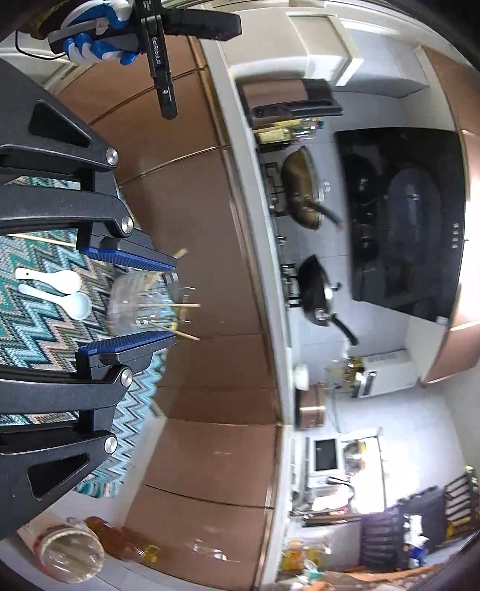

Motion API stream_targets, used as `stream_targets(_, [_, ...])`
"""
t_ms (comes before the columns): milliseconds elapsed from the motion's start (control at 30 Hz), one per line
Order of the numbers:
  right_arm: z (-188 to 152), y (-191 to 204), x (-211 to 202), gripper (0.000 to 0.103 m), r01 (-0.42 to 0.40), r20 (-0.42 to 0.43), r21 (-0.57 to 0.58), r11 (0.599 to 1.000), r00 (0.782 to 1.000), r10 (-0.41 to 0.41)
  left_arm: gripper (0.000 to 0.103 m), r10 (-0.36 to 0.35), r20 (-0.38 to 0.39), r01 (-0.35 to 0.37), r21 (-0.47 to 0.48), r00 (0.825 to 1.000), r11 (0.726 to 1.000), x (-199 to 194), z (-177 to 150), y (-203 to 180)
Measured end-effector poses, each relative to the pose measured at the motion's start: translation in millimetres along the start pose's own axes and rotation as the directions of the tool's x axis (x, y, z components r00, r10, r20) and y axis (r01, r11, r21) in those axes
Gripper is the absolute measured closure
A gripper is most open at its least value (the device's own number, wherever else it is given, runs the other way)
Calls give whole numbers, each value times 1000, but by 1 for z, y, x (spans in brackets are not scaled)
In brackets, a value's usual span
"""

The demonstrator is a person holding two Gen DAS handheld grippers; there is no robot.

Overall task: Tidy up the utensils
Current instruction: 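Withdraw both tools from the rack back over the cloth, then close the left tool on the last bamboo chopstick while the right tool lowers onto a white spoon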

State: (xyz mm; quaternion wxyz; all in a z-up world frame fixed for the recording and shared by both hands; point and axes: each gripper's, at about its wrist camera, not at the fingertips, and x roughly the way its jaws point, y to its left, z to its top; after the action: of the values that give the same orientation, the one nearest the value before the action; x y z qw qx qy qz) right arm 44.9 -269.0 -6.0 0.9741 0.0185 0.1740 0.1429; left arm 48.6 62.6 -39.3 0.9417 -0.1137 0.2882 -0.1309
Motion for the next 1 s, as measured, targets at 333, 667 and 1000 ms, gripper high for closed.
stream_targets(333, [-64,-39,92,70,-90,-231,52,995,968,100,52,-22,-355,6,-45,935,999,126,-39,-16])
stream_targets(667, [-120,-71,172,70,-124,-417,103,987,895,156,53,-15,-559,-83,-149,829,985,228,-68,0])
stream_targets(1000, [-139,-83,236,70,-244,-526,205,948,789,316,64,18,-626,-157,-168,780,973,273,-77,14])
